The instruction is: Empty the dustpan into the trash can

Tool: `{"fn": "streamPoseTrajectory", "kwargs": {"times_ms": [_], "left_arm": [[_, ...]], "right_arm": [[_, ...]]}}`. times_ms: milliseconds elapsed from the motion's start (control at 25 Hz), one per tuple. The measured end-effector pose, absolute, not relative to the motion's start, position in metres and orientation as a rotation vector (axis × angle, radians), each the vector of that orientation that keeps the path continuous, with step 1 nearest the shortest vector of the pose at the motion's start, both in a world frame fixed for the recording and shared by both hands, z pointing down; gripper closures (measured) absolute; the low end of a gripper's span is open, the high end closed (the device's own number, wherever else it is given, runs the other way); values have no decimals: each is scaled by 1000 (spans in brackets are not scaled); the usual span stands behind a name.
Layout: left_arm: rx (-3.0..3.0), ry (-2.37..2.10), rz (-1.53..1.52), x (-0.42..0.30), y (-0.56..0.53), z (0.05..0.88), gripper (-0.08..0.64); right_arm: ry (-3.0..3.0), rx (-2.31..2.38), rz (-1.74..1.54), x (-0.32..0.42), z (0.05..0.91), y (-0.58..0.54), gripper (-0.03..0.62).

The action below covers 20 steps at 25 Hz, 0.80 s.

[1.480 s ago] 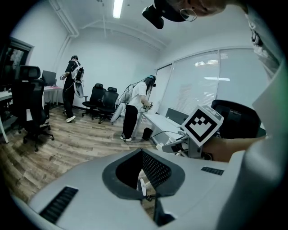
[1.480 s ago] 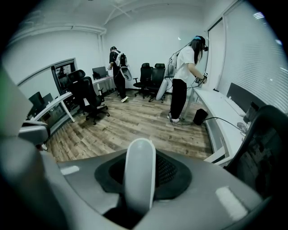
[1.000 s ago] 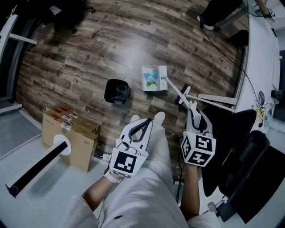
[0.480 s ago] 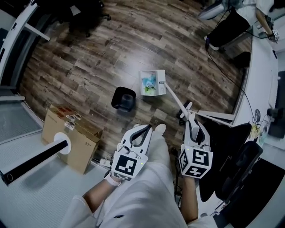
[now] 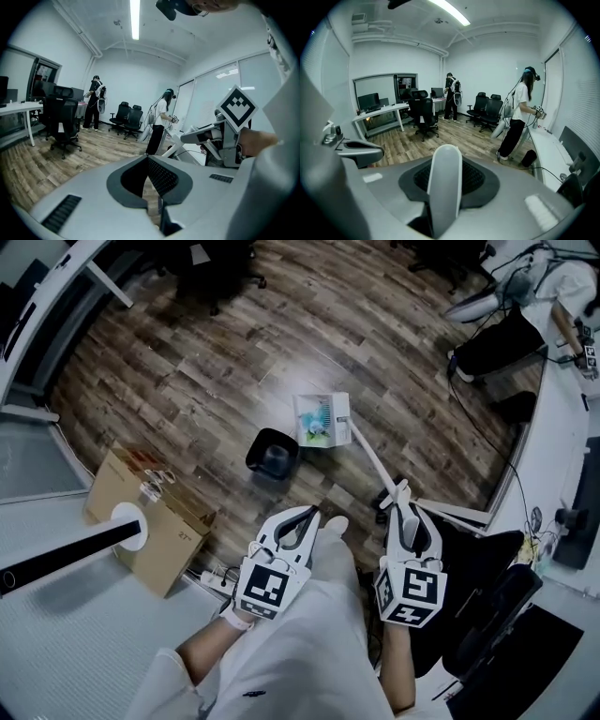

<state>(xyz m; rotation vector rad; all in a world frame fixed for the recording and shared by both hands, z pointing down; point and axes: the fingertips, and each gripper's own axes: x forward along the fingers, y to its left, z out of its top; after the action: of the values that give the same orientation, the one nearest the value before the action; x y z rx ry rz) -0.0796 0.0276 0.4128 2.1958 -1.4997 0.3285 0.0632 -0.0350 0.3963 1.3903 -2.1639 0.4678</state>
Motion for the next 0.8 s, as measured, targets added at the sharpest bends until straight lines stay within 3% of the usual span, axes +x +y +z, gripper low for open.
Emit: {"fn": "streamPoseTrajectory", "kwargs": {"times_ms": [800], "left_arm": [[2096,-1610,291,-123,38,410,554]], "right_arm": [[-2301,1200,367,17,357,-32,477]]}}
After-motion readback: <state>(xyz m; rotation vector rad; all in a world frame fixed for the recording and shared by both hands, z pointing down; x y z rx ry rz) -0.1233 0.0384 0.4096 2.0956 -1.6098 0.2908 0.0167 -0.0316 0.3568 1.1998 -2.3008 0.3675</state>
